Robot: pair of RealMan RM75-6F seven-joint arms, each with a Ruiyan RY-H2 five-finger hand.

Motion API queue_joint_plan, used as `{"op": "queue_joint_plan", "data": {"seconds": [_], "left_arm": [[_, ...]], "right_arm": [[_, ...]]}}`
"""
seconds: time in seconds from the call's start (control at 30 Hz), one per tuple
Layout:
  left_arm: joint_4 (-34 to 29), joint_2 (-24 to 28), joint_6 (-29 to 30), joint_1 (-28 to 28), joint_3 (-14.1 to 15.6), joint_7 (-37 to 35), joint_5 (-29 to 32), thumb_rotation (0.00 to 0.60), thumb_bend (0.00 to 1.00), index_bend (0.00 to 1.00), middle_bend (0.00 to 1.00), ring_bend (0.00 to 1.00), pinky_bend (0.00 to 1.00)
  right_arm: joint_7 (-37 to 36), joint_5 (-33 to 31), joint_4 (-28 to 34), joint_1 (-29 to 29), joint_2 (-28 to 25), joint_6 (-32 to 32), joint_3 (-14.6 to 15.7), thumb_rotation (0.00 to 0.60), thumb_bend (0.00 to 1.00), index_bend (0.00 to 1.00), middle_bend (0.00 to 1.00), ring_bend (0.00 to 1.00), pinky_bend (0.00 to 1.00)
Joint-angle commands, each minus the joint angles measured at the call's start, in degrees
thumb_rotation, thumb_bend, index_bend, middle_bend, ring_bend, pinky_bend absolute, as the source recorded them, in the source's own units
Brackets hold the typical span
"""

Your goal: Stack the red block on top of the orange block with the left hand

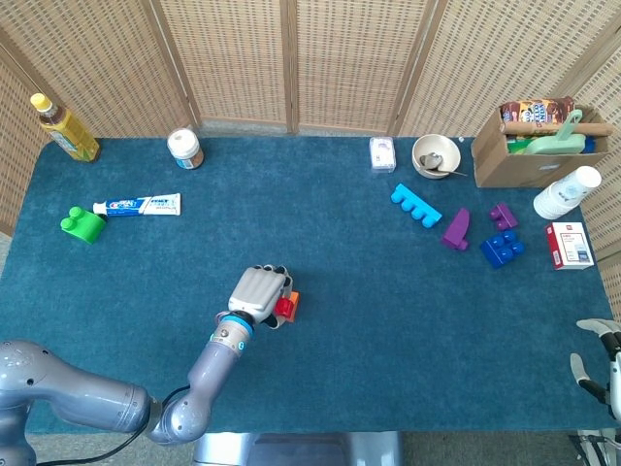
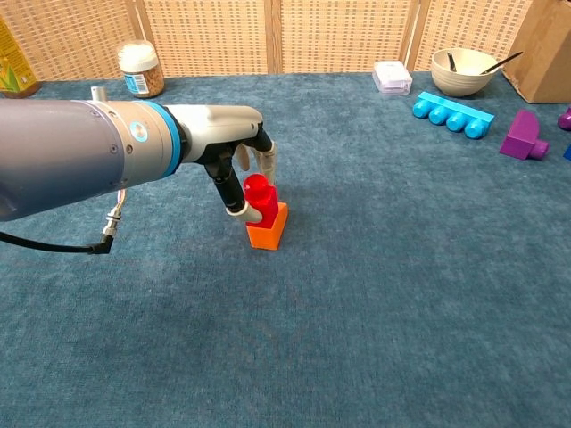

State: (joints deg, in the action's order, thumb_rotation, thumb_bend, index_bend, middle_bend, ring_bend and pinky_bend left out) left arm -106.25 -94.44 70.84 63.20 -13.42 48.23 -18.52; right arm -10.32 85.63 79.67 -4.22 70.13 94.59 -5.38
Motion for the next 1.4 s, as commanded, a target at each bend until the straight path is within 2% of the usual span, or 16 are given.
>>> {"op": "queue_joint_plan", "data": {"seconds": [0.03,0.3,0.43,0.63,0.83,1.1,1.4], "left_arm": [[0.06,0.01,-0.19,0.03,0.00,0.09,0.10,0.600,0.31,0.44,0.26,0.24,0.31],[-0.03,0.10,-0.38,-0.03,-0.15,0.03,0.08,0.600,0.31,0.43,0.25,0.23,0.31],[-1.03,1.15,-0.53,-0.30,-0.33,-0.33,-0.55,0.600,0.31,0.37,0.23,0.21,0.31],[-3.72,3.64,-0.89,-0.87,0.00,-0.62,-1.14,0.600,0.31,0.24,0.18,0.15,0.30],[-7.84,8.27,-1.19,-3.35,-0.10,-4.42,-4.27,0.600,0.31,0.22,0.17,0.14,0.26],[-14.13,16.77,-0.90,-8.75,1.80,-10.74,-11.98,0.600,0.31,0.23,0.17,0.14,0.24],[-18.97,26.26,2.06,-18.83,8.89,-18.92,-27.92,0.600,0.31,0.27,0.20,0.14,0.23]], "right_arm": [[0.01,0.02,0.02,0.00,0.00,0.01,-0.01,0.600,0.32,0.33,0.36,0.28,0.37],[-0.03,-0.12,0.01,-0.18,-0.09,0.08,-0.03,0.600,0.32,0.33,0.36,0.28,0.37],[0.06,-0.08,0.13,-0.17,-0.14,0.09,-0.07,0.600,0.32,0.33,0.36,0.28,0.37],[0.47,0.07,0.48,0.01,-0.13,-0.07,-0.10,0.600,0.32,0.33,0.36,0.28,0.37],[2.03,0.21,1.62,0.55,-0.58,-0.32,-0.45,0.600,0.32,0.33,0.36,0.28,0.37],[5.50,-0.69,3.89,1.46,-1.09,-0.83,-1.56,0.600,0.32,0.33,0.36,0.28,0.37],[11.28,-2.51,5.97,2.80,-0.80,-0.74,-3.75,0.600,0.32,0.33,0.36,0.26,0.37]]}}
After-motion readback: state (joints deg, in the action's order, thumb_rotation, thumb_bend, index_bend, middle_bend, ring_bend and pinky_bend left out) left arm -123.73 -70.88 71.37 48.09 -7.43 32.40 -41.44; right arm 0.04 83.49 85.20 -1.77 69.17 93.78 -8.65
